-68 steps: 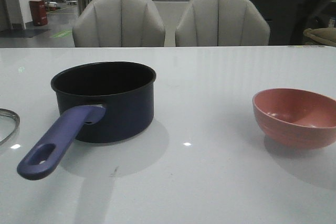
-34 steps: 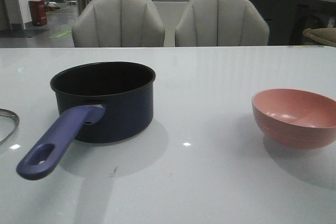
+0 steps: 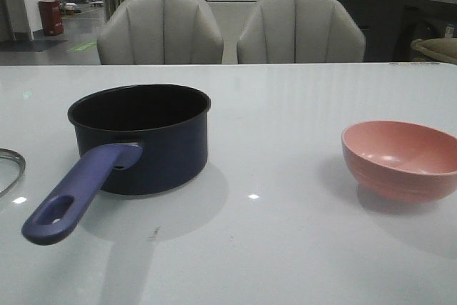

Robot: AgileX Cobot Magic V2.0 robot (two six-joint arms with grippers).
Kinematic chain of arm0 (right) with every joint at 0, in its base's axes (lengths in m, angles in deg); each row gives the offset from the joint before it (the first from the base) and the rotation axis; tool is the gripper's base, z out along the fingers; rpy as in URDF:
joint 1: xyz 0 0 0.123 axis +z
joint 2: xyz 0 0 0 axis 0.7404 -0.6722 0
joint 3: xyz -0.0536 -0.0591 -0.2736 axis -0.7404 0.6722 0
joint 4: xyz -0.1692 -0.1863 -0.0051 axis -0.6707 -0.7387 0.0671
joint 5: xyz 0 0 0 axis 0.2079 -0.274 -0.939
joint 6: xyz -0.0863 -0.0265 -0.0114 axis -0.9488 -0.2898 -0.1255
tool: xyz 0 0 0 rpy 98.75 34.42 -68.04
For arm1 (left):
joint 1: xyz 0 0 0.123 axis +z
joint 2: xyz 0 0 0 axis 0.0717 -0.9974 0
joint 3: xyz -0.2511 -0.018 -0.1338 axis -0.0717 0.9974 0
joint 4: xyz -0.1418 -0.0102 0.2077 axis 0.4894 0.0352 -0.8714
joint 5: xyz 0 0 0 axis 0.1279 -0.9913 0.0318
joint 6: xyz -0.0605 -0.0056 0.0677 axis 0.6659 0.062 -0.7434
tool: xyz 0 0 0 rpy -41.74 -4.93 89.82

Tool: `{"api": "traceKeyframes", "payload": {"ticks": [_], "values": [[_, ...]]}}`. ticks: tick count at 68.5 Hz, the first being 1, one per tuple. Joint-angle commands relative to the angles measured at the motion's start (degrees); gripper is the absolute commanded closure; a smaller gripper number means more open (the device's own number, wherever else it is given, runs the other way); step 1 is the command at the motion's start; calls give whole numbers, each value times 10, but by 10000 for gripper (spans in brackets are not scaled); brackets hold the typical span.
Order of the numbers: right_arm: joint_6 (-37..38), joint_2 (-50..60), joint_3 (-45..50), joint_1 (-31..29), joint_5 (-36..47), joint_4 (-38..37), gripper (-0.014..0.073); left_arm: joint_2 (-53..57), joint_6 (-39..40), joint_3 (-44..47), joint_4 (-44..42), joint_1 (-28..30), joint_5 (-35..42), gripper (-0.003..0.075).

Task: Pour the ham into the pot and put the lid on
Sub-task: 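Withdraw the right gripper and grasp the lid knob with the left gripper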

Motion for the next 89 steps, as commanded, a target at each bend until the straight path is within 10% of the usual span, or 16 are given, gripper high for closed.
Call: {"api": "traceKeyframes", "payload": {"ticks": [1, 14, 47, 89], "values": [[-4, 6, 6, 0, 40, 5, 123, -6, 0, -16, 4, -5, 51, 211], [-4, 6, 27, 0, 41, 5, 474, -6, 0, -16, 4, -5, 50, 211], [-4, 6, 27, 0, 41, 6, 431, -144, 9, -106, -34, 14, 24, 48], [-4, 6, 27, 0, 41, 6, 431, -587, 63, -322, -6, 219, -143, 118]]}}
